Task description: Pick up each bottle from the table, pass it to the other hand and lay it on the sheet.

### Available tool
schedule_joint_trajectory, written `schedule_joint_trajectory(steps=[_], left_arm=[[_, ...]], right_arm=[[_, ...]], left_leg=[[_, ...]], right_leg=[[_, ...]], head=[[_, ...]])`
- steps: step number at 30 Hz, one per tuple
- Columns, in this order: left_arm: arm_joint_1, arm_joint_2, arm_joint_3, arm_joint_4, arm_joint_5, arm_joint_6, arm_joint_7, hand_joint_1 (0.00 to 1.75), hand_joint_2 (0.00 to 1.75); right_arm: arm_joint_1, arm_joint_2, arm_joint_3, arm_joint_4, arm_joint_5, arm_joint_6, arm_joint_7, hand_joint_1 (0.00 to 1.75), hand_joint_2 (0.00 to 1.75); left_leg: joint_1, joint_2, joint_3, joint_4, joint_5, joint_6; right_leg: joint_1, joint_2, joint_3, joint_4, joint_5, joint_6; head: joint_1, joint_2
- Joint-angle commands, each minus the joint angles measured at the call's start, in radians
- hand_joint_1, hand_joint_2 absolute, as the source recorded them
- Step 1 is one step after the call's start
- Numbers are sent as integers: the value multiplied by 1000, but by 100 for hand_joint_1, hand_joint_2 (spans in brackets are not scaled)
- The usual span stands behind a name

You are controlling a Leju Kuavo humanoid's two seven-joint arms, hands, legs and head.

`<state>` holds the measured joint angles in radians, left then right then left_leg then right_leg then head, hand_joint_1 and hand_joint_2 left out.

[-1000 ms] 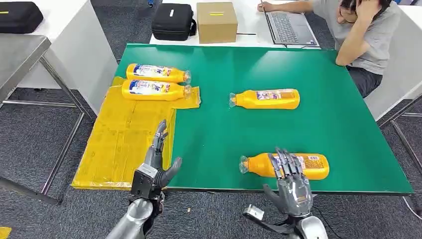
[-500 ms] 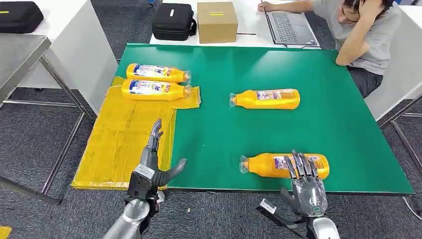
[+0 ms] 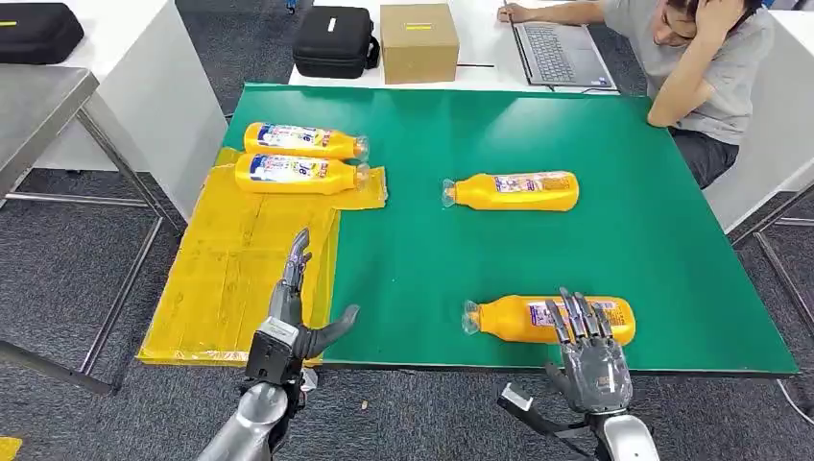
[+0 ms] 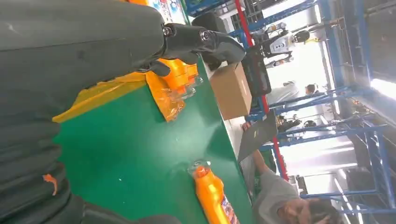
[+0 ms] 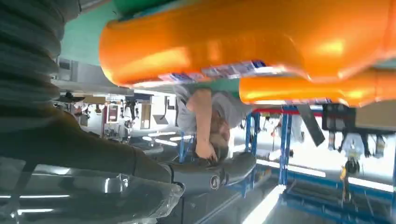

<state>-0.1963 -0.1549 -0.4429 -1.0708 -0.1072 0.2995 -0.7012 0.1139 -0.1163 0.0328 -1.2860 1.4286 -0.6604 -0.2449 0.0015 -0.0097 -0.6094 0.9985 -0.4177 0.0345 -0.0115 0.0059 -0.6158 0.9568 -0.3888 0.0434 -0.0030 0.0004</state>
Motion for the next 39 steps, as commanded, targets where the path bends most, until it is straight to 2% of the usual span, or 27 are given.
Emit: schedule_joint_trajectory(steps=[1, 16, 30, 39], left_arm=[[-41, 7, 19, 77, -11, -9, 3, 0, 175], [-27, 4, 24, 81, -21, -11, 3, 0, 175], [-40, -7, 23, 101, -19, -14, 3, 0, 175], [-40, -7, 23, 101, -19, -14, 3, 0, 175]], right_arm=[[-44, -58, 23, 93, -9, 60, 28, 0, 175], [-82, -73, -7, 160, -5, 96, 45, 0, 175], [-148, -93, -46, 317, -35, 47, 33, 0, 175], [-148, -93, -46, 317, -35, 47, 33, 0, 175]], left_leg=[[0, 1, 5, -1, -2, -2], [0, 2, 5, -1, -2, -1], [0, 0, 5, -1, -1, -1], [0, 0, 4, 0, -1, -1]], right_leg=[[1, 0, 5, -1, -2, -1], [1, 1, 5, -1, -1, -1], [1, -1, 5, -1, -1, -1], [0, -1, 3, -1, -1, -1]], head=[[0, 0], [0, 0], [0, 0], [0, 0]])
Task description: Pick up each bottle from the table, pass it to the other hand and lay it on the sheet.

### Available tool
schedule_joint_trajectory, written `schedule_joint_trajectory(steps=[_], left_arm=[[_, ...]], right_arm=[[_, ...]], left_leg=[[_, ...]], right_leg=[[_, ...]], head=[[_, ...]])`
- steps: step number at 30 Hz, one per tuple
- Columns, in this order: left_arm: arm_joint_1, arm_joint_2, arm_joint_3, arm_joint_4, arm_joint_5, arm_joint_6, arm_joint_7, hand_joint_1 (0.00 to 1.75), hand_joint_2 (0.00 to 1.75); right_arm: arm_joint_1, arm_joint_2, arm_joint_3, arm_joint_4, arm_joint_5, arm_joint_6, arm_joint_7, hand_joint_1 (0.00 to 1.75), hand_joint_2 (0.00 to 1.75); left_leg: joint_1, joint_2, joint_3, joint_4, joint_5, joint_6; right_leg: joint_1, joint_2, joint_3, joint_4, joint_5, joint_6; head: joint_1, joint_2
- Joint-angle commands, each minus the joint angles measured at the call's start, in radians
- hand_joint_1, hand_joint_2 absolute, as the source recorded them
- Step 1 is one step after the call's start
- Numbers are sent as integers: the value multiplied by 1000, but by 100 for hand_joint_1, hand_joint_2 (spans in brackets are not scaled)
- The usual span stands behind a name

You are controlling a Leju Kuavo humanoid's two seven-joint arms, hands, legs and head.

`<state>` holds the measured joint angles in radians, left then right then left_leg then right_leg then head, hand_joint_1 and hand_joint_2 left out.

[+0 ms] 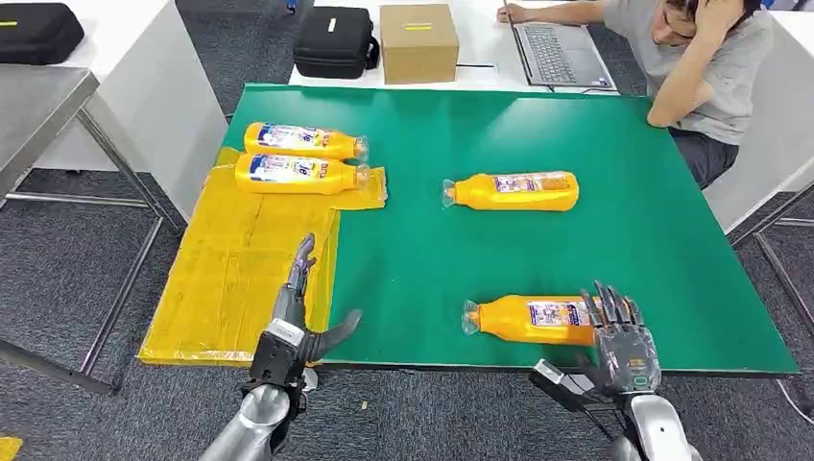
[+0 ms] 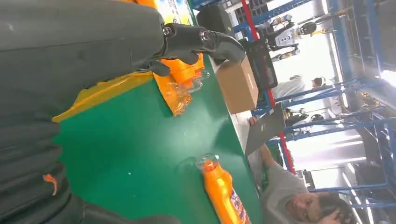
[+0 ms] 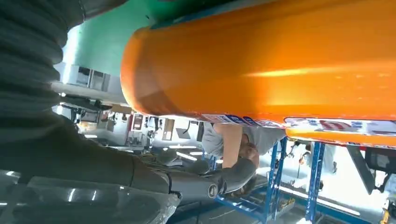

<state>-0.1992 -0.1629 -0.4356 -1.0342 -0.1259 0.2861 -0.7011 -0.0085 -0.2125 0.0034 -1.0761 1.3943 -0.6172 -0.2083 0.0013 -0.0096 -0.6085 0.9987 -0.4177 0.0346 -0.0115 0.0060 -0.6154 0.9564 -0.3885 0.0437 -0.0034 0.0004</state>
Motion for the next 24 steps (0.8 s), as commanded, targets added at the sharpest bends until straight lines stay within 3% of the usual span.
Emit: schedule_joint_trajectory(steps=[1, 24], left_arm=[[-37, 1, 16, 64, 0, -1, 3, 0, 175], [-43, 4, 23, 76, 5, -3, 3, 0, 175]], right_arm=[[-26, 3, -16, 108, 0, 4, -4, 0, 175], [-108, 28, -40, 268, -26, -3, -37, 0, 175]], left_leg=[[0, 0, 5, -1, -1, -2], [1, 0, 9, -1, -1, -2]], right_leg=[[1, -1, 5, -1, -2, -1], [1, -1, 9, -1, -2, -2]], head=[[0, 0], [0, 0]])
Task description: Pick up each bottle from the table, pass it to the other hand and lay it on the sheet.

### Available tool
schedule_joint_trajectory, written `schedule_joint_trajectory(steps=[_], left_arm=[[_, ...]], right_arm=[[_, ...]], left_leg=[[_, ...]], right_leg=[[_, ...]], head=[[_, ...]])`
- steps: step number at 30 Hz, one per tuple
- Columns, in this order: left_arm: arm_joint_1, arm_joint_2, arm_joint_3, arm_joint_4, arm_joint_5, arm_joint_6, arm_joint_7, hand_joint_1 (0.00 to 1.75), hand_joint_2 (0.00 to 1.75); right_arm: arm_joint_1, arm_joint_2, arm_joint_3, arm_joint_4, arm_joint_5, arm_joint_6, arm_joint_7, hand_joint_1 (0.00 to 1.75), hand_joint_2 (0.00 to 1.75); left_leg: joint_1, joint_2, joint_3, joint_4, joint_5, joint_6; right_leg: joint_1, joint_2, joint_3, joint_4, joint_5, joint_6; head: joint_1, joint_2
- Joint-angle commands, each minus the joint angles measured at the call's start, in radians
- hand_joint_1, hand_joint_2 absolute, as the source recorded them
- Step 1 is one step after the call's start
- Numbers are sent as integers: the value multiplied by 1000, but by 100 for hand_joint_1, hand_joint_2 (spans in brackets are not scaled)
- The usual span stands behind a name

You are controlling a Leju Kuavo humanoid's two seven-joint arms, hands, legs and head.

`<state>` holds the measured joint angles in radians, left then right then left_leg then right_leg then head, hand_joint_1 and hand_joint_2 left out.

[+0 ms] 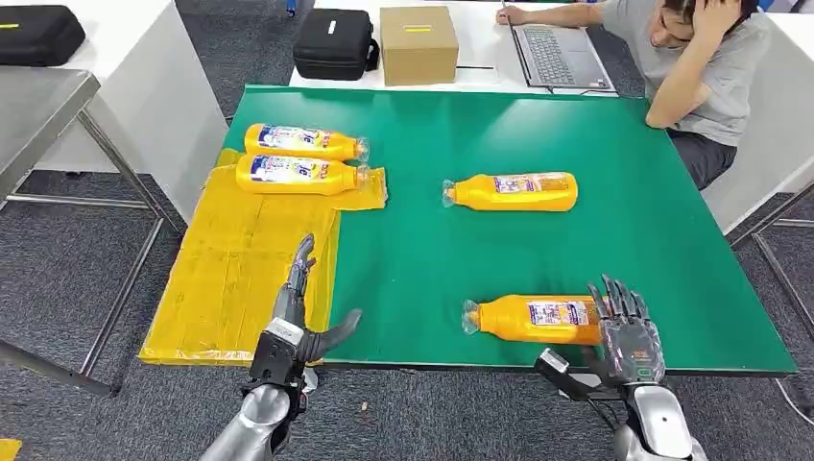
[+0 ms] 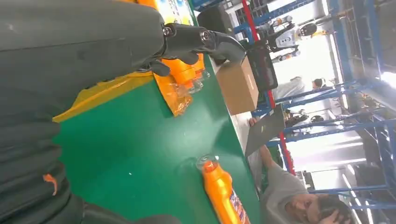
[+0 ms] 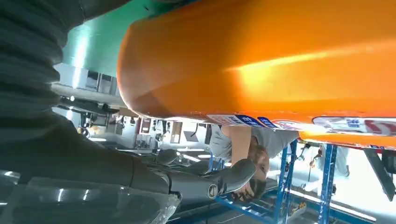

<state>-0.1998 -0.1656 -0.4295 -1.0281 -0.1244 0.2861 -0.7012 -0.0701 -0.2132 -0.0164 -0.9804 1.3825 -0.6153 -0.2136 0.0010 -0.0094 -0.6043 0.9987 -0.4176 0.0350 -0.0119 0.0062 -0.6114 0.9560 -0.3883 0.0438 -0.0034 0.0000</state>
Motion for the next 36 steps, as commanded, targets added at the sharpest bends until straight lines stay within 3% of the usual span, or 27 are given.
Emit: schedule_joint_trajectory(steps=[1, 20, 28, 29, 30, 35, 36], left_arm=[[-42, 6, 17, 69, 4, -2, 3, 0, 175], [-48, -6, 12, 66, 36, 14, 3, 0, 175], [-44, -5, 4, 65, 39, 22, 3, 0, 175], [-48, -7, 2, 70, 39, 22, 3, 0, 175], [-54, -10, 0, 76, 40, 20, 3, 0, 175], [-62, -14, -3, 85, 40, 17, 3, 0, 175], [-70, -14, -11, 91, 40, 9, 3, 0, 175]], right_arm=[[-49, 29, -20, 176, -15, -5, -34, 0, 175], [-154, 24, 11, 344, -68, 39, -125, 0, 175], [-213, 32, 28, 418, -103, 119, -177, 0, 175], [-214, 28, 30, 422, -108, 119, -193, 141, 175], [-216, 23, 32, 430, -110, 126, -202, 164, 175], [-215, 15, 38, 442, -108, 143, -211, 166, 175], [-210, 10, 44, 451, -107, 167, -216, 175, 175]], left_leg=[[1, 0, 4, -1, -1, -2], [1, 5, 8, -1, 0, -2], [1, 11, 8, -1, -1, 0], [1, 12, 8, -1, -1, 0], [1, 10, 7, -2, -1, 0], [1, 14, 9, -1, -1, 0], [1, 15, 9, -1, -1, 0]], right_leg=[[1, -1, 4, -1, -1, -2], [2, 4, 6, -2, 2, -5], [2, 9, 5, -3, 4, -6], [2, 10, 5, -3, 4, -6], [2, 9, 5, -3, 4, -6], [2, 12, 6, -3, 5, -6], [2, 12, 5, -3, 5, -6]], head=[[0, 0], [0, 0], [0, 0], [0, 0], [0, 0], [0, 0], [0, 0]])
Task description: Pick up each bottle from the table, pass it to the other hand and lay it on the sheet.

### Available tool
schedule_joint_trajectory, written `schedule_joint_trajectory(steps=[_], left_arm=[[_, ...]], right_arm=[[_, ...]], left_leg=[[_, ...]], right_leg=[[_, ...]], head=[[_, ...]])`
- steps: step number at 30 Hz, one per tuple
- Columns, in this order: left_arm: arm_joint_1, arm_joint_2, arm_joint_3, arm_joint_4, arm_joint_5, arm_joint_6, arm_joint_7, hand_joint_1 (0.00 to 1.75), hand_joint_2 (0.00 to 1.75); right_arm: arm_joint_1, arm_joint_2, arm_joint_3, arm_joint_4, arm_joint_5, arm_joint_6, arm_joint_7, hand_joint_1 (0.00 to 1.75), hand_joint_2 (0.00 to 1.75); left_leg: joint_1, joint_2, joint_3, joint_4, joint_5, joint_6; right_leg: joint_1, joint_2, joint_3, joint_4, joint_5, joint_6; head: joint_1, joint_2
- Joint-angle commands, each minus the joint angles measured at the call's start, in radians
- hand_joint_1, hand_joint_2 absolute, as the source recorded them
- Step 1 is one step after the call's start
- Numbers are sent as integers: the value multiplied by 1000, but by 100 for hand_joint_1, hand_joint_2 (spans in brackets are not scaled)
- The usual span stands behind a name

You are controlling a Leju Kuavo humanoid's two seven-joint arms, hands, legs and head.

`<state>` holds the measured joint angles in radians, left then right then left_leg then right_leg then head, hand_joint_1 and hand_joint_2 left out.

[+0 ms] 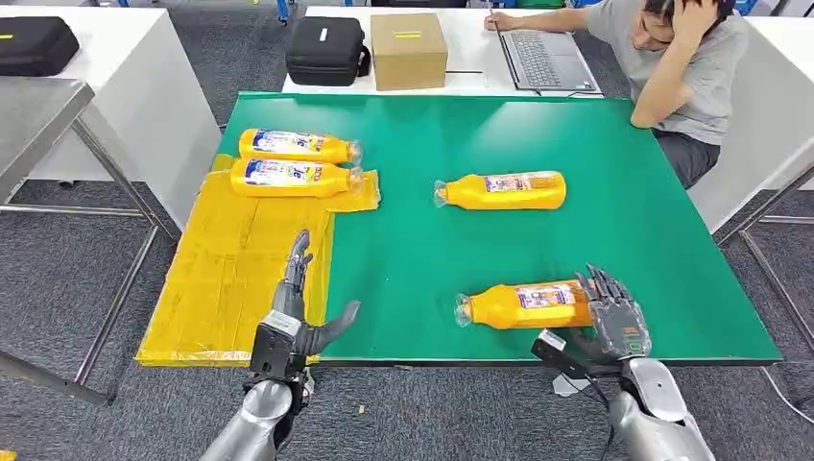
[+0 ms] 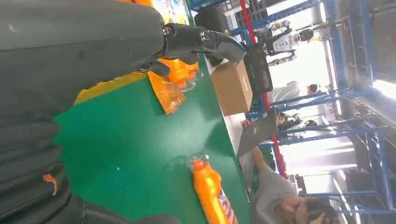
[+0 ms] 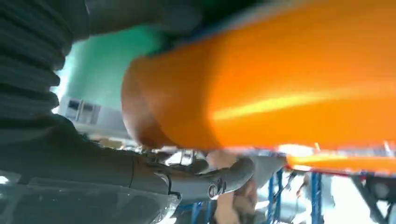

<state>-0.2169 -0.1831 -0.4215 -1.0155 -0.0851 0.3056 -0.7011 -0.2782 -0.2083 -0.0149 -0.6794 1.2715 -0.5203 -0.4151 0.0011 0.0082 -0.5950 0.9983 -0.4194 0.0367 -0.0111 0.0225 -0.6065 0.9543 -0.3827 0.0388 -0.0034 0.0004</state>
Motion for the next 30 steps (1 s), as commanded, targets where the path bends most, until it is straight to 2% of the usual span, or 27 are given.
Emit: schedule_joint_trajectory(steps=[1, 9, 18, 22, 28, 30], left_arm=[[-60, 0, -19, 85, 2, -11, 3, 0, 175], [-64, -2, -19, 90, 2, -10, 3, 0, 175], [-64, -2, -19, 90, 2, -10, 3, 0, 175], [-73, -3, -24, 98, 7, -8, 3, 0, 175], [-68, 4, -32, 95, 19, -5, 3, 0, 175], [-67, 4, -37, 93, 26, 4, 3, 0, 175]], right_arm=[[0, 4, 43, 150, 2, 79, -18, 175, 175], [7, 1, 41, 149, -1, 75, -23, 175, 175], [7, 1, 41, 149, -1, 75, -23, 175, 175], [4, 1, 43, 153, -12, 112, -36, 175, 175], [4, 14, 32, 168, -71, 93, -111, 175, 175], [9, 35, -1, 158, -157, 77, -182, 175, 175]], left_leg=[[1, -3, 0, -1, 1, -2], [1, -7, 4, -2, 3, -2], [2, -4, 4, 0, 0, -2], [2, -6, 4, -1, -1, -3], [2, -7, 5, -2, -1, -3], [2, -6, 5, -2, -1, -3]], right_leg=[[1, -4, 1, -1, 0, -2], [2, -7, 4, -2, 1, -1], [1, -3, 4, -1, -1, 2], [2, -5, 4, -2, -2, 2], [2, -6, 6, -2, -2, 2], [2, -6, 5, -2, -2, 2]], head=[[0, 0], [0, 0], [0, 0], [0, 0], [0, 0], [0, 0]])
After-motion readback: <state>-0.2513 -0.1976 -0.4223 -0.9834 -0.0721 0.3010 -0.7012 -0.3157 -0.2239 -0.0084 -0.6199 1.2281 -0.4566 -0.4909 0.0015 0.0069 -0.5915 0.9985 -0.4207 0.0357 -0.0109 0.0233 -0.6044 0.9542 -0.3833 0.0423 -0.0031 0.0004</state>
